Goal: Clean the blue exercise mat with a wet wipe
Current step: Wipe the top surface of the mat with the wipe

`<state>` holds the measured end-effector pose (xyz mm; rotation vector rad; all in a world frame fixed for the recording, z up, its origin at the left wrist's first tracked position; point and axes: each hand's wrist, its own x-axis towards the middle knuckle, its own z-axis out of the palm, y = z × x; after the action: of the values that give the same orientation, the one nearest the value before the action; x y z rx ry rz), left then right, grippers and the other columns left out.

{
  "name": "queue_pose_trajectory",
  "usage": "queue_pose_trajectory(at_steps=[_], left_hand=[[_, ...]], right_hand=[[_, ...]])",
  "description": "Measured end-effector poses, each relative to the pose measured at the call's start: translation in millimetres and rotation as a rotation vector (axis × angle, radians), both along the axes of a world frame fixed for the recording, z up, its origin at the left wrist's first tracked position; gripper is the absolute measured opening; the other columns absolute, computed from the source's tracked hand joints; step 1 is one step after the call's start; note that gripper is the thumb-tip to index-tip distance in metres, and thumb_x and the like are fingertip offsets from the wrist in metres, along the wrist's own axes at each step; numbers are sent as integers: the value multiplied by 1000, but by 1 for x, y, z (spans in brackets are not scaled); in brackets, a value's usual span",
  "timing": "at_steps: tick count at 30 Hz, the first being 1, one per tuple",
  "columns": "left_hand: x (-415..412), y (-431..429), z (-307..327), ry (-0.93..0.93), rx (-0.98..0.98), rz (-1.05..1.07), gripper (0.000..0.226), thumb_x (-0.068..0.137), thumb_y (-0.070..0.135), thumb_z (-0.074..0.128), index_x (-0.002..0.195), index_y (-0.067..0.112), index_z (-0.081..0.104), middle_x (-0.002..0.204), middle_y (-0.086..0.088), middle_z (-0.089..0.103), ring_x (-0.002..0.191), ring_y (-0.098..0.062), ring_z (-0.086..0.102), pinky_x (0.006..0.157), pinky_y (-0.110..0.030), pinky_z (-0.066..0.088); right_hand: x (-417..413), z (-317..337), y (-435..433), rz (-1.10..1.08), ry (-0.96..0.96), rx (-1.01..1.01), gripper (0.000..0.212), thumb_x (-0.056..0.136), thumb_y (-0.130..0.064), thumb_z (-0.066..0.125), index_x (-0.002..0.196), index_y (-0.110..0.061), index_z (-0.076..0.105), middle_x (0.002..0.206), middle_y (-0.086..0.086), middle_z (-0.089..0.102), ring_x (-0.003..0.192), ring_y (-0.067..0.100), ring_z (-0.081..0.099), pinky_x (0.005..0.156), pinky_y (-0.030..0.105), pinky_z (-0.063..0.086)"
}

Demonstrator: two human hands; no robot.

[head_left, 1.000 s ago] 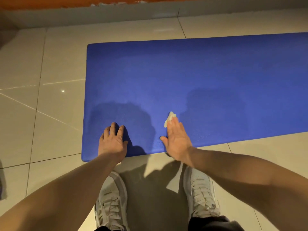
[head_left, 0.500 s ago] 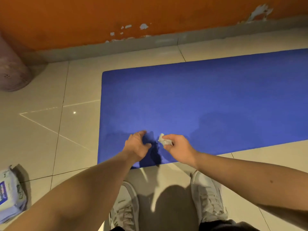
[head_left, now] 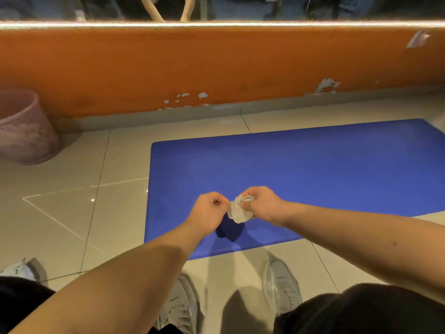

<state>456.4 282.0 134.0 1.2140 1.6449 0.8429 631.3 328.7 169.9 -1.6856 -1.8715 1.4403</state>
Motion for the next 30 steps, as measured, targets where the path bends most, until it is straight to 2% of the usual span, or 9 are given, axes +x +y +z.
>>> queue_pose_trajectory(at_steps=[4,9,12,14,17,22,26,28,30], left_hand=[[2,-10,34,-101,26,-15,12,88,6,66,96,15,66,97,-15,72,75,-16,61,68,-26,51],[-7,-24,52,-29,124,68,7,90,8,65,88,14,66,83,-3,68,69,-15,58,58,-20,46],[-12,-36,54,14,134,70,3,90,8,66,89,11,66,79,-1,65,63,-10,55,54,-14,41],[-15,-44,56,32,146,65,1,90,10,66,90,11,67,80,-1,66,61,-8,55,53,-11,40],[-14,-55,63,59,155,58,1,91,12,66,90,12,67,80,-1,67,63,-9,56,59,-19,44],[-7,-54,73,36,186,75,17,93,27,69,90,11,67,78,-1,70,63,-11,56,60,-30,50],[-9,-51,56,30,181,122,24,94,35,69,88,12,69,73,2,72,62,-7,59,59,-30,49],[-13,-52,41,31,161,141,21,93,33,70,90,13,71,79,2,73,66,-10,61,63,-29,48],[-16,-56,27,16,145,129,20,92,33,71,91,13,72,84,1,73,74,-13,66,69,-31,53]], right_hand=[[-13,44,-3,80,-68,44,16,95,-8,64,109,-2,67,96,10,69,83,20,69,69,24,58],[-24,65,-15,135,-145,48,19,94,-9,64,111,0,62,86,12,69,61,13,63,54,18,51],[-25,59,-24,136,-358,116,23,91,-27,68,88,-7,57,76,14,63,62,22,53,60,31,46],[-26,57,-33,101,-465,162,38,90,-38,69,72,-12,47,65,5,49,58,21,43,54,28,36],[-34,63,-43,-4,-478,152,43,89,-42,72,73,-14,43,66,0,42,53,16,37,46,27,28],[-51,73,-35,-288,-60,-58,12,91,-14,67,92,-3,63,74,11,65,58,19,57,52,25,48],[-59,56,-34,-425,135,-199,14,95,-5,59,101,2,70,87,14,76,74,23,73,86,35,61],[-58,49,-38,-418,162,-232,15,96,-10,60,94,-4,73,78,9,76,66,20,73,81,36,63],[-59,44,-42,-351,226,-300,13,95,-13,64,97,-4,73,89,12,77,72,22,75,71,32,63]])
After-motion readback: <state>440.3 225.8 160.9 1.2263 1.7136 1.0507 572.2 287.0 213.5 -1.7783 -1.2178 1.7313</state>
